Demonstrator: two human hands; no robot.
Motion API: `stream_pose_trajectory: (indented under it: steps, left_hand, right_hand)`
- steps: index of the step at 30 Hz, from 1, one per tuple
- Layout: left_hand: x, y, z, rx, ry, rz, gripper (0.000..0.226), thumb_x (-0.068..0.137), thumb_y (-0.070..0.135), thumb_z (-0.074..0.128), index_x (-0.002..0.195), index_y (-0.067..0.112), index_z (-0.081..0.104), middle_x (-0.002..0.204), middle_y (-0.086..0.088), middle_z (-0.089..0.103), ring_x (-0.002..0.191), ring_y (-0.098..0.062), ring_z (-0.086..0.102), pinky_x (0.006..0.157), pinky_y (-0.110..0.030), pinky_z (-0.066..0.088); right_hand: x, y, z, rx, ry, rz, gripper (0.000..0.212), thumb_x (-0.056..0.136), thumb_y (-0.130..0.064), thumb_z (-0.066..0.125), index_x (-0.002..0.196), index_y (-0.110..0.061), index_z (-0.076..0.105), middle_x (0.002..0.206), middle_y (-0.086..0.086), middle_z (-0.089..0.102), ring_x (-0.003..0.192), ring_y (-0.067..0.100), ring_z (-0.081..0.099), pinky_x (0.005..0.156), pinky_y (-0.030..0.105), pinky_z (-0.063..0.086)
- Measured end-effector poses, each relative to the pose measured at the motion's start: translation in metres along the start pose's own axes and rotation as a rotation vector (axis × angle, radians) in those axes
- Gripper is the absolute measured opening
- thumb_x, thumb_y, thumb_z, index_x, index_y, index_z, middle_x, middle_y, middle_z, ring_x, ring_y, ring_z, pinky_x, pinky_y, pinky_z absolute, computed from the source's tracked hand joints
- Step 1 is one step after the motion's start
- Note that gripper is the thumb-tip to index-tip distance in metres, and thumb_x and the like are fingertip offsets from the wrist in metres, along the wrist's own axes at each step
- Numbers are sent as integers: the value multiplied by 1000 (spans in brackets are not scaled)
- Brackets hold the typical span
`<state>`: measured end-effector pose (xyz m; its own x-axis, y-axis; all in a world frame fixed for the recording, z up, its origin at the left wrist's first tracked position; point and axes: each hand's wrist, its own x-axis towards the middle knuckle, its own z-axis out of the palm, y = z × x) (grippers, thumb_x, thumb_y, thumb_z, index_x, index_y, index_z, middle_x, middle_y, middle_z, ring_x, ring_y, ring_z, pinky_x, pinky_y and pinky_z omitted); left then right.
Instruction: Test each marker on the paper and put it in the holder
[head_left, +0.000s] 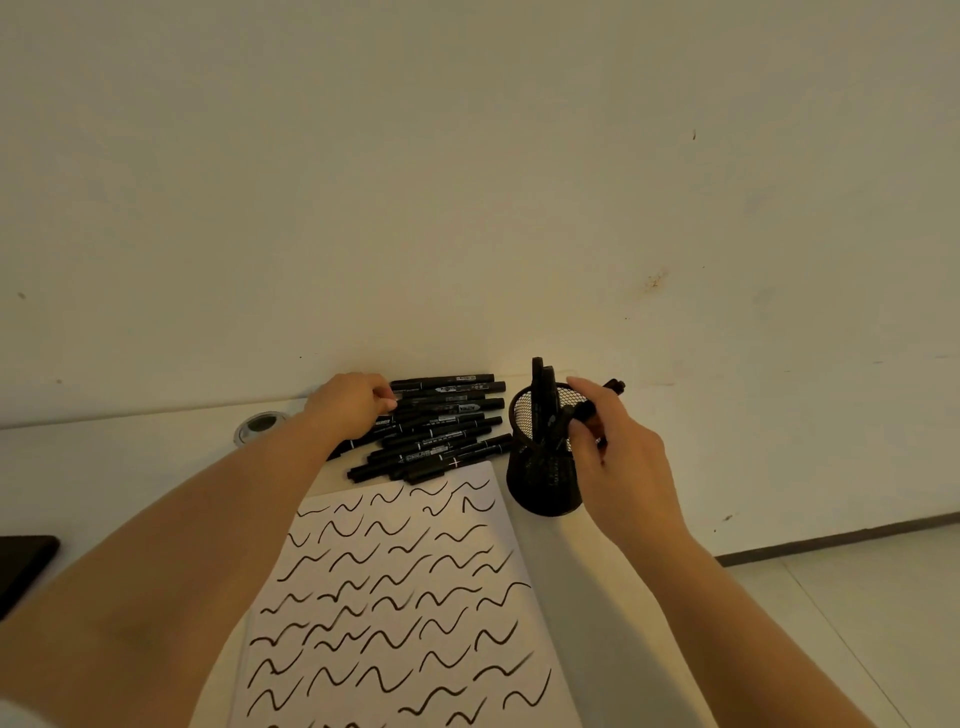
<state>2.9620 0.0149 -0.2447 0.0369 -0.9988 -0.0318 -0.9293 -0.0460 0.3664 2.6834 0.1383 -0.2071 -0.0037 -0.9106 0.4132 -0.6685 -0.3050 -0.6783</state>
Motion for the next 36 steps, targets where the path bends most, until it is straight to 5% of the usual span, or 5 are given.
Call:
stream_pose_trajectory:
  steps: [10, 17, 21, 26, 36]
  left_hand:
    - [-5, -12, -7, 8, 75, 5, 18, 90, 32, 51, 100, 20, 60, 103, -4, 62, 86, -17, 51, 73, -31, 43]
    - [-57, -11, -31, -194, 307, -8, 19, 91, 33, 51, 103, 21, 58, 98, 2, 62, 88, -14, 54, 75, -30, 43]
    - [-120, 8, -37, -380, 306, 103, 6, 88, 29, 55, 94, 29, 57, 83, 20, 55, 77, 3, 52, 66, -15, 36]
    - [-204, 28, -40, -411, 197, 252, 16, 87, 32, 55, 82, 46, 49, 81, 22, 57, 79, 12, 53, 62, -9, 38]
    - [-298, 34, -11, -40, 298, 501, 33, 88, 45, 39, 99, 24, 62, 81, 15, 55, 70, -4, 52, 58, -16, 41]
  right_hand:
    - [-4, -6, -8, 21, 35, -10, 36, 96, -21, 35, 130, -26, 45, 97, -6, 59, 84, 9, 48, 69, 21, 33]
    - [-25, -38, -11, -349, 417, -229, 33, 77, -11, 48, 108, -12, 58, 102, 5, 61, 100, 23, 44, 78, 35, 35]
    - [-48, -68, 5, 33, 122, -56, 16, 87, -21, 50, 99, -29, 56, 77, -15, 58, 73, 4, 50, 61, 20, 40]
    - [-83, -91, 24, 570, -227, 270, 13, 87, -31, 54, 99, -32, 59, 70, -6, 68, 59, 0, 59, 52, 12, 44]
    - [-158, -92, 31, 1047, -202, 524, 22, 88, -27, 52, 85, -10, 65, 56, 3, 60, 52, 13, 53, 53, 24, 45]
